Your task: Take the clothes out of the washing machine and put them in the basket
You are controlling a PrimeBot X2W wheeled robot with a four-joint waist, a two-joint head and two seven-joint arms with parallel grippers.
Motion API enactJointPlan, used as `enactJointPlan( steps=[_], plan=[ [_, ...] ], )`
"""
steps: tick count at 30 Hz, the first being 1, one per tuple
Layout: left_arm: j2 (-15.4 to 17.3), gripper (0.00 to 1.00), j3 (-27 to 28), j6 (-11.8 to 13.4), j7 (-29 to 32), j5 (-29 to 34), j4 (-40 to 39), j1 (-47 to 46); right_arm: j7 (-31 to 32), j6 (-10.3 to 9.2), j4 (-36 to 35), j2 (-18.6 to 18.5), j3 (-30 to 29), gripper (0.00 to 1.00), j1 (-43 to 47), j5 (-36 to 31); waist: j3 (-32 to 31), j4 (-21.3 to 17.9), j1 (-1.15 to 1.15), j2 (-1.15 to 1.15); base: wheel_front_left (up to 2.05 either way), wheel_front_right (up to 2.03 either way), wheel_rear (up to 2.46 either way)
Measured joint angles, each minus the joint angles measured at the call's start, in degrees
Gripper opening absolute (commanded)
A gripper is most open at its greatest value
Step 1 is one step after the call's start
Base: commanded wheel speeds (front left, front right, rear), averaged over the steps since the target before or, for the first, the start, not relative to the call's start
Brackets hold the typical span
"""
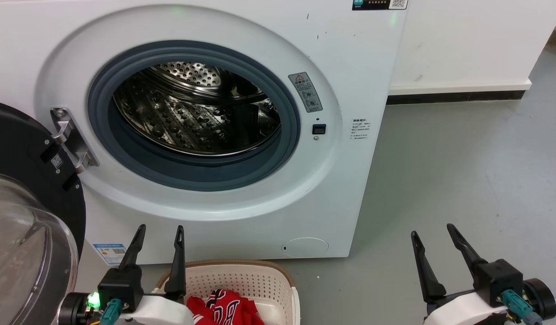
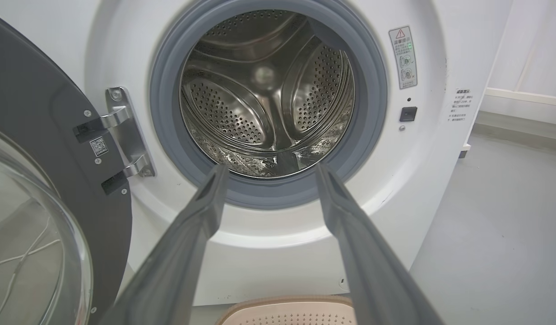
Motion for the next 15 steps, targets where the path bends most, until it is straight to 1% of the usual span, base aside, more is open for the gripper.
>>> enactJointPlan(
  steps=[14,15],
  plan=[
    [0.35,1.0,-0.27,0.66,0.1,-0.87,0.01,0.0,0.07,0.0,-0.08,0.0,0.16,1.0,-0.02,-0.08,-0.07,0.03,0.0,0.0,0.0,0.0,0.0],
    [0.34,0.0,-0.27,0.66,0.13,-0.96,0.07,0.0,0.08,0.0,-0.01,0.0,0.18,0.0,-0.02,-0.07,-0.05,0.05,0.0,0.0,0.0,0.0,0.0]
  ],
)
